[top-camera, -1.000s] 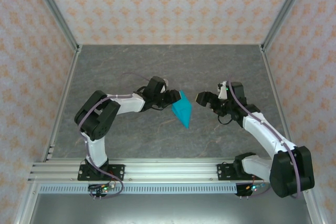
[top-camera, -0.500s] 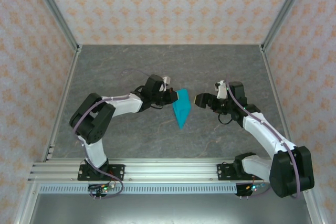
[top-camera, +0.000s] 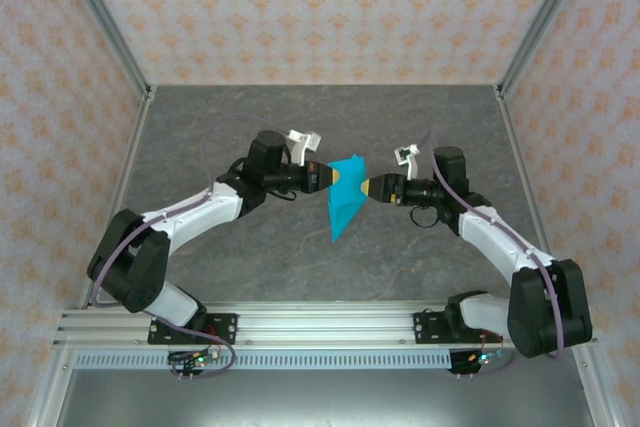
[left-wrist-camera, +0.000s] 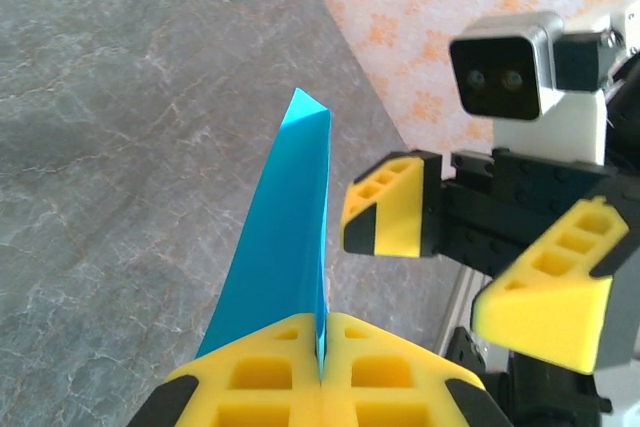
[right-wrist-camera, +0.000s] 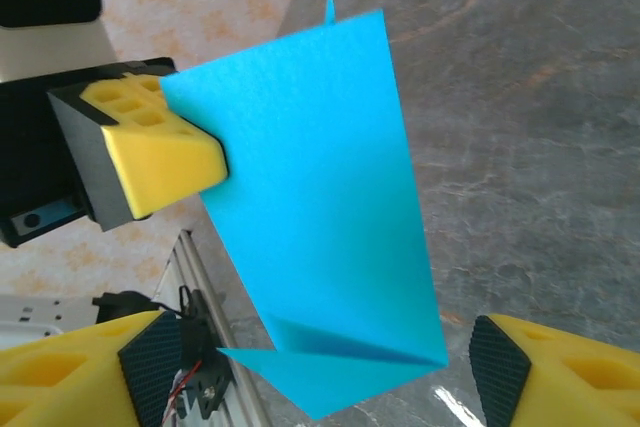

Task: Fold a paper plane with a square sheet of paper (fold left side to right side)
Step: Fold the wing for the fifth time at the center of the table.

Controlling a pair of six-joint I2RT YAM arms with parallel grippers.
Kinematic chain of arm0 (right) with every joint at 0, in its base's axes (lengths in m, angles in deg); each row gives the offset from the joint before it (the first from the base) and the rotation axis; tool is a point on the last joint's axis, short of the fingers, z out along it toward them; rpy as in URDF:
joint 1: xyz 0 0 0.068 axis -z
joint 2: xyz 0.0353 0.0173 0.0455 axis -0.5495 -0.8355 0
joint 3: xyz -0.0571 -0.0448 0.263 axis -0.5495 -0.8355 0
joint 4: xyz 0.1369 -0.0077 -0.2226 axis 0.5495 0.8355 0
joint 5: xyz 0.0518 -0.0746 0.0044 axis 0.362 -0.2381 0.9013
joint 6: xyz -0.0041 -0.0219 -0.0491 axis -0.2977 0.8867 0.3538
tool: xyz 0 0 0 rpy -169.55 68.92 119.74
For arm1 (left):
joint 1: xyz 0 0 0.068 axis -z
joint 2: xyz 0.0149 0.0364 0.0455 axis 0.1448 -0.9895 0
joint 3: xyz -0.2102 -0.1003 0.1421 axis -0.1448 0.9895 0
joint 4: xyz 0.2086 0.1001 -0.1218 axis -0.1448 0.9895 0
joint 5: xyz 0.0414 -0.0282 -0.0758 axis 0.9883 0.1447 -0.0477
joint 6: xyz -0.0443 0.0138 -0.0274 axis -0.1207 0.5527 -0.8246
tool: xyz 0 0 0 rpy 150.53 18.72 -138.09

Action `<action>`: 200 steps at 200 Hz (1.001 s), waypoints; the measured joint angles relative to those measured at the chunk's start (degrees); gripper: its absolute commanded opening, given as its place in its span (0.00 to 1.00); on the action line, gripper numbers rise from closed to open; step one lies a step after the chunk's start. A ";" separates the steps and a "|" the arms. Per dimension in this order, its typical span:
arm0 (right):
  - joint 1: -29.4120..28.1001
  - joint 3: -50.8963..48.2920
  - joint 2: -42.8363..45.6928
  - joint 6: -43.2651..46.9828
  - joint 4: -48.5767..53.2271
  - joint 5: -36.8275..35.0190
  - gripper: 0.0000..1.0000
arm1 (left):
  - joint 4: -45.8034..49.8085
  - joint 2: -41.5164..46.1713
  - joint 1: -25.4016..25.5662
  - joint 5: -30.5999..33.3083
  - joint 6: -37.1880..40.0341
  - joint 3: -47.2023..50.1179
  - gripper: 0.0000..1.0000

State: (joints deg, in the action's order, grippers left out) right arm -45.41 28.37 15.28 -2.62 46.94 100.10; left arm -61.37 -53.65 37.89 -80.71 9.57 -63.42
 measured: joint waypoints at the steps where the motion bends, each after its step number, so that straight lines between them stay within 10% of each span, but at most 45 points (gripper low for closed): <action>1: 0.00 0.04 0.00 0.07 0.00 0.04 0.77 | 0.02 0.09 0.00 -0.13 0.02 0.07 0.00; 120: 0.00 0.31 -1.51 -0.85 -4.79 10.10 0.46 | 0.63 2.62 -0.09 -8.11 1.55 0.28 0.00; 200: 0.00 0.28 -1.51 0.61 -4.70 11.17 0.45 | 2.93 4.87 -0.09 -9.20 3.41 0.28 0.00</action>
State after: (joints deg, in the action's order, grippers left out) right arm -45.41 28.66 13.77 -2.01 42.25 111.27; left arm -58.45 -48.77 37.80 -89.91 12.98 -63.14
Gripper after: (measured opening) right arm 0.488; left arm 0.048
